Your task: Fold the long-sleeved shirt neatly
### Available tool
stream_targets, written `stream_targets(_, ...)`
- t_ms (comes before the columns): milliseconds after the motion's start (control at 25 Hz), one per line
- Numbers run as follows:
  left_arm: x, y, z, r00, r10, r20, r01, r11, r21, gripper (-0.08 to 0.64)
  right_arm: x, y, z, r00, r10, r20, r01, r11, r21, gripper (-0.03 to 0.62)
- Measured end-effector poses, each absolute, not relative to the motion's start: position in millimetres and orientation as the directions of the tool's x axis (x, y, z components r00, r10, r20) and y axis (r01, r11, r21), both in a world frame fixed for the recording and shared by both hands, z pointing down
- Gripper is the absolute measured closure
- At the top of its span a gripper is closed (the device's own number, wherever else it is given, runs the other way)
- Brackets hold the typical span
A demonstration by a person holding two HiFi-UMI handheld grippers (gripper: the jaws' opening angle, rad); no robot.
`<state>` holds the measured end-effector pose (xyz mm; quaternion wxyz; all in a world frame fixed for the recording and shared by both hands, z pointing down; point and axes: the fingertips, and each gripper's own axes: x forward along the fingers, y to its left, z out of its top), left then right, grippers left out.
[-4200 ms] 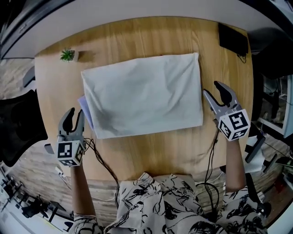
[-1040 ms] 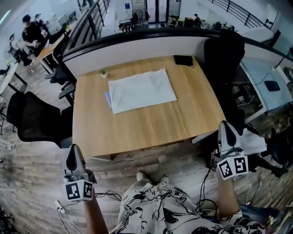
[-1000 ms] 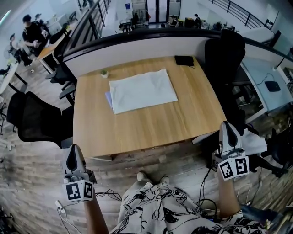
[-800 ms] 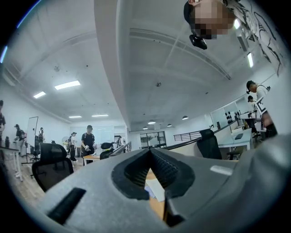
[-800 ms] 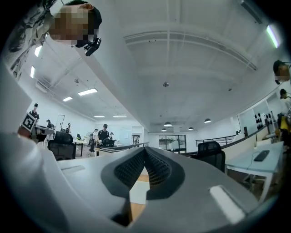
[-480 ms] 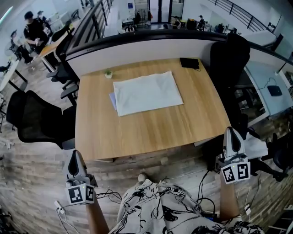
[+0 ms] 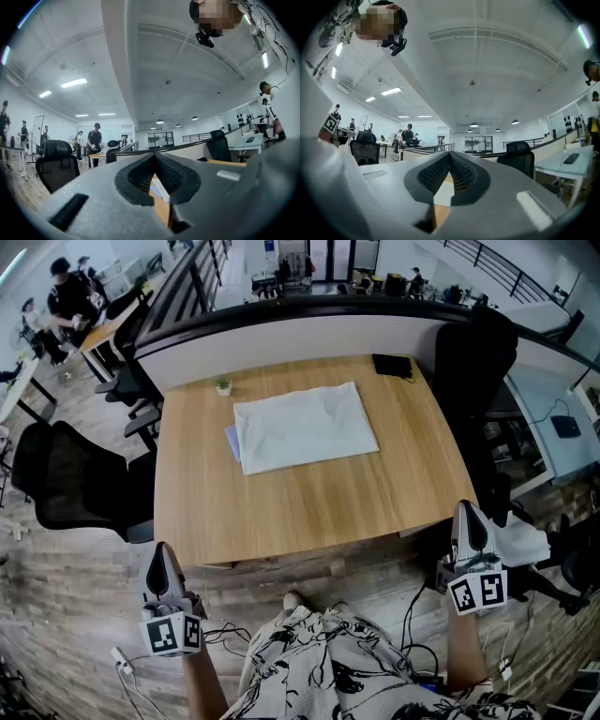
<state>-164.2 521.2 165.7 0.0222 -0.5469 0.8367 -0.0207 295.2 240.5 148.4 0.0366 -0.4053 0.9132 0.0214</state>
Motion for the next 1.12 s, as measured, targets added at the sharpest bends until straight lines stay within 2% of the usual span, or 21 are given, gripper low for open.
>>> stream_targets(1120,-154.7,515.5,166.2,-0.393,-0.919,-0.001,-0.918,0.393,-0.062,0.555,276.9,246.9,145.0,-0.709,-0.701,-0.072,-0.704,0.710,0.017,0.586)
